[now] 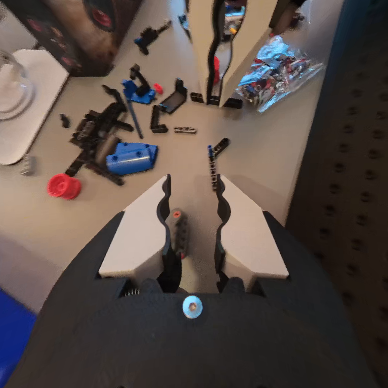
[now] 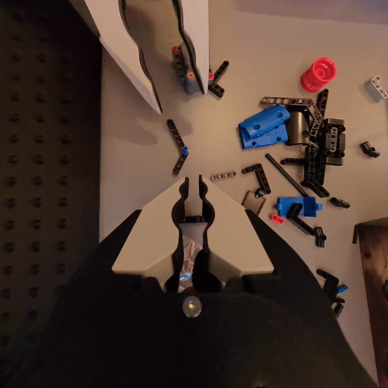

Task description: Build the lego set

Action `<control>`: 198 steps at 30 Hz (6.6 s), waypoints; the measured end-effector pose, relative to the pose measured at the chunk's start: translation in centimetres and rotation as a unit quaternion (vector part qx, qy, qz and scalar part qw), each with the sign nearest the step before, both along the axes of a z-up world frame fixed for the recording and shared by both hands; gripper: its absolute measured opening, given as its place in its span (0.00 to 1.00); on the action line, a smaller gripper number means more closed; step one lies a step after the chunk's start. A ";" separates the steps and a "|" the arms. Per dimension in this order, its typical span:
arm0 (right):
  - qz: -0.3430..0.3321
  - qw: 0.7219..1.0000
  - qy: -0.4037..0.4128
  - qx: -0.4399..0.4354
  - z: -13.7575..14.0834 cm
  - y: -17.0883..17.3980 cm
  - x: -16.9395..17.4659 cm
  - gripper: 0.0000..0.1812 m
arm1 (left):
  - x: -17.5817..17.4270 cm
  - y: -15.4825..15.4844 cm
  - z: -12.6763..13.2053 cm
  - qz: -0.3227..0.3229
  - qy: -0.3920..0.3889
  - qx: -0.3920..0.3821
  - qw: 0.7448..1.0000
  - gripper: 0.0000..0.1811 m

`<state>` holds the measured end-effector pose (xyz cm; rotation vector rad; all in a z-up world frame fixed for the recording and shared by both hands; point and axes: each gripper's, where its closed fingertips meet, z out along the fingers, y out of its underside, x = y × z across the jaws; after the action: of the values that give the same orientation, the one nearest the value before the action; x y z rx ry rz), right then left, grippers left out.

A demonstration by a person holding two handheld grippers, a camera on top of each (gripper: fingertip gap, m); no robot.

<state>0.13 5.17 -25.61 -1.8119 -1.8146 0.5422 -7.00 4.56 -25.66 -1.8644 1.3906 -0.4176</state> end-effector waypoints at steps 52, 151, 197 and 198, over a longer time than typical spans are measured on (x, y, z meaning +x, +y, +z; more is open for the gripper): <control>-0.195 0.869 0.394 -0.228 8.6 1.4 -2.9 0.15 | 4.7 2.8 8.0 0.056 -0.054 0.291 0.954 0.22; -0.173 0.977 0.093 -0.078 0.4 1.7 -0.5 0.16 | 2.6 0.5 -3.7 -0.069 0.084 0.064 0.992 0.03; -0.183 0.973 0.125 -0.058 1.7 3.5 -1.1 0.16 | 2.4 2.3 -2.8 -0.039 0.085 0.121 0.988 0.03; -0.182 0.974 0.120 -0.058 1.6 3.5 -1.2 0.16 | 2.4 2.3 -2.9 -0.040 0.086 0.121 0.988 0.03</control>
<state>-1.03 8.64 -23.98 -1.9973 -1.2771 0.6992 -4.61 6.83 -28.52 -1.6816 1.5599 -0.1199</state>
